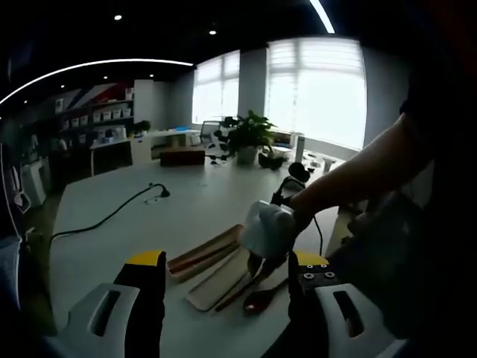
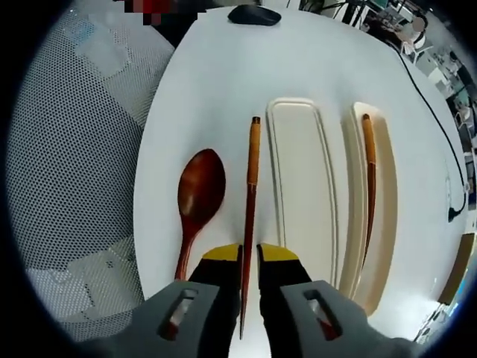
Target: Arrange the utensils inside the cutlery case until each visible utensil rests in its matching compartment.
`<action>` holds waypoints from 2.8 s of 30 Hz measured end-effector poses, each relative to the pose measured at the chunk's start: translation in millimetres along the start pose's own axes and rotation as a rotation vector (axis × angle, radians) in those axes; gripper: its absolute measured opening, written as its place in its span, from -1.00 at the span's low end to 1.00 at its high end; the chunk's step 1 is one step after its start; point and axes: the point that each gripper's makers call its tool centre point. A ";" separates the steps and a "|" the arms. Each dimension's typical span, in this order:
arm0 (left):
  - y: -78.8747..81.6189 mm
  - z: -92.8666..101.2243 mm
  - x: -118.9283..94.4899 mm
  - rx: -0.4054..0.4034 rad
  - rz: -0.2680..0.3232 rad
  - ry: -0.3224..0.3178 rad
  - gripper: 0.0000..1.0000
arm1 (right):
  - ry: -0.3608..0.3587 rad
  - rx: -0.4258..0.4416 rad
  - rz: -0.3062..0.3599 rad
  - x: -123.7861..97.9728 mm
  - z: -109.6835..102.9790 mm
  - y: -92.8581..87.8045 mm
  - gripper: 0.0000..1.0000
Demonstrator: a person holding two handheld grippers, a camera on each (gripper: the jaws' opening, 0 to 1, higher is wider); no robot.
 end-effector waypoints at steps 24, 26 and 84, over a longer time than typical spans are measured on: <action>0.7 -2.0 -1.4 -0.001 0.005 0.008 0.38 | 0.000 0.023 -0.027 0.6 1.2 1.1 -1.00; 0.9 -2.3 -1.4 -0.002 0.007 0.009 0.38 | 0.003 0.023 -0.020 0.5 1.1 1.0 -1.00; -2.1 1.0 1.1 0.008 -0.012 -0.006 0.38 | -0.010 0.051 0.015 -2.5 2.5 -1.2 -1.00</action>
Point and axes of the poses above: the point that each gripper's makers call its tool centre point, and the gripper's own axes: x roughly forward along the fingers, z roughly to its right, y roughly out of its top, and after that the axes turned 7 degrees about -z, right-handed
